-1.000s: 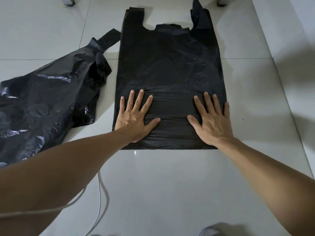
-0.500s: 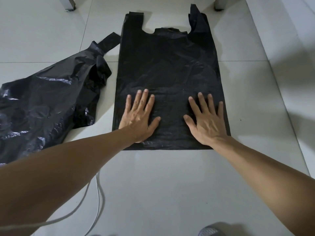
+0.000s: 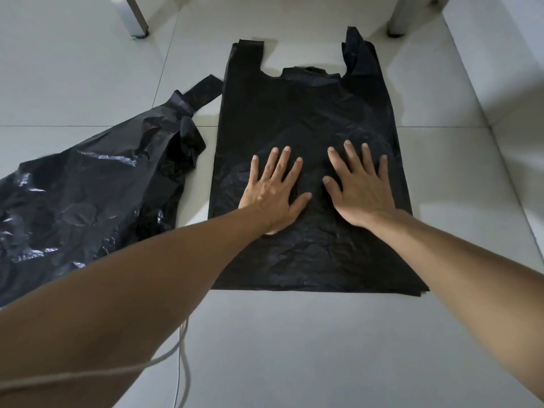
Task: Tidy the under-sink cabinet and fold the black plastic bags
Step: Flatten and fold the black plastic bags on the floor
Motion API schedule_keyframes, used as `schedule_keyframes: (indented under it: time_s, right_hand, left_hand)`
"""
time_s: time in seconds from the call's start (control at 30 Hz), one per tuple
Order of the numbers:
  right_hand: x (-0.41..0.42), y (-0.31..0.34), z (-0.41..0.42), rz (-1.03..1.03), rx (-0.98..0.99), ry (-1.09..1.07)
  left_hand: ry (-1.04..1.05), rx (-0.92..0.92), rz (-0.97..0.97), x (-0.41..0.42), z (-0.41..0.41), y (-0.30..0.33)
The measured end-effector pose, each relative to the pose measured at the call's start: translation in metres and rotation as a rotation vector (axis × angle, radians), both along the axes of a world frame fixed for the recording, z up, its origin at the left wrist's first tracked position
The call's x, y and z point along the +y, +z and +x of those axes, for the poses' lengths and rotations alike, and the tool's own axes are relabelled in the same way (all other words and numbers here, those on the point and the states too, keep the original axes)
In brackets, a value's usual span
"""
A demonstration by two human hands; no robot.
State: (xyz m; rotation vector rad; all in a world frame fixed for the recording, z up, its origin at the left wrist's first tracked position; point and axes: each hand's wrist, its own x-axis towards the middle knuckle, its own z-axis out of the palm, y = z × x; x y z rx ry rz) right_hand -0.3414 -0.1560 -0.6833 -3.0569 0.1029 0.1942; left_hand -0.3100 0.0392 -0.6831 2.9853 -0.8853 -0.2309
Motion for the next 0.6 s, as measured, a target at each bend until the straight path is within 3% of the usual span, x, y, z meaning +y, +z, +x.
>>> schedule_keyframes:
  time_s: [0.27, 0.43, 0.6]
  right_hand:
    - [-0.017, -0.02, 0.018, -0.025, 0.018, -0.023]
    - [-0.017, -0.023, 0.019, -0.041, -0.002, -0.02]
    - [-0.016, -0.022, 0.019, -0.051, -0.009, -0.011]
  left_hand:
    - [0.13, 0.028, 0.015, 0.05, 0.035, -0.02]
    - [0.244, -0.007, -0.019, 0.037, 0.045, -0.014]
    - [0.086, -0.042, -0.053, -0.01, 0.073, -0.003]
